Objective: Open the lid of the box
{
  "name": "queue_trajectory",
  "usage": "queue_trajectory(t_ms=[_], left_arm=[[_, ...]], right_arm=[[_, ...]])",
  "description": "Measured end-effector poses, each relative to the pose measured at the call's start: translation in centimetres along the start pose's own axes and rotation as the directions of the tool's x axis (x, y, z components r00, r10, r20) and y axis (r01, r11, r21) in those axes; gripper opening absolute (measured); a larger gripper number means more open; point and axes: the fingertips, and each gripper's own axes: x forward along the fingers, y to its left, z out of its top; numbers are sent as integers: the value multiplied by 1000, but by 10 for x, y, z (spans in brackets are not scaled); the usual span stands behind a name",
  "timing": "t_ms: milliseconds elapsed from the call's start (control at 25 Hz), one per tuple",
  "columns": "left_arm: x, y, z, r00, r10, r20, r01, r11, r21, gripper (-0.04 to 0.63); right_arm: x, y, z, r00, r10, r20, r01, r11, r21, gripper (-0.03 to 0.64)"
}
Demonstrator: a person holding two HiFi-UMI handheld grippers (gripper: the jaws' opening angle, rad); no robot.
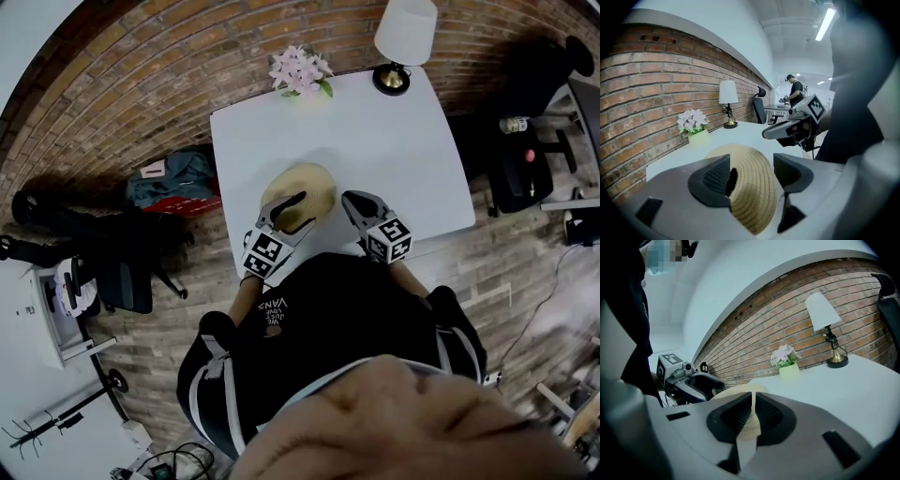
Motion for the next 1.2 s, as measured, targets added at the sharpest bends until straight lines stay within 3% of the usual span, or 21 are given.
queue_trajectory(t_ms=[200,240,280,320,680,1000,1200], left_arm=[[8,-11,-12,996,-43,-80,46,998,40,319],[9,-11,-14,995,-41,-91,45,998,40,326],[10,-11,-18,994,-38,-105,42,998,39,329],[12,-11,-22,992,-37,-120,41,998,36,335],[21,-14,-40,962,-107,-252,129,989,70,393],[30,-15,-54,918,-105,-382,167,977,134,393],[36,-14,-61,896,-101,-433,169,978,122,393]], right_arm=[[5,-6,-20,999,12,-38,-13,1000,-17,2],[6,-7,-24,999,12,-51,-13,1000,-20,49],[8,-7,-29,998,11,-67,-13,1000,-24,151],[9,-8,-34,996,13,-85,-15,999,-28,187],[11,-20,-62,979,33,-203,-46,997,-61,227],[18,-15,-81,943,87,-321,-148,974,-172,279],[24,-13,-84,935,102,-340,-182,960,-211,295]])
